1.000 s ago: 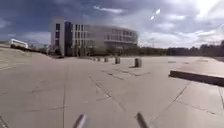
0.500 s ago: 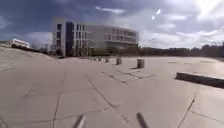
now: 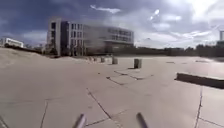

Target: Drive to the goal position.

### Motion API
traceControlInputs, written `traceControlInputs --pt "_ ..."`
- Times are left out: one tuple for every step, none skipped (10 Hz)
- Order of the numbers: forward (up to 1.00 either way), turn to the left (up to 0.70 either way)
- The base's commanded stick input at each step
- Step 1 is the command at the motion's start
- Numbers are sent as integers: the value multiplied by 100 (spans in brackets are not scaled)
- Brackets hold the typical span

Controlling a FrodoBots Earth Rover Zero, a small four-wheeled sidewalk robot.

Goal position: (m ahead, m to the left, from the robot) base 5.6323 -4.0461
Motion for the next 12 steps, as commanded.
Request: traceControlInputs --pt "50 0" --pt "50 0" --pt "50 0" --pt "50 0" --pt "50 0" --pt "50 0" --pt "50 0" --pt "50 0" --pt "50 0" --pt "50 -36" --pt "50 -50" --pt "50 -50"
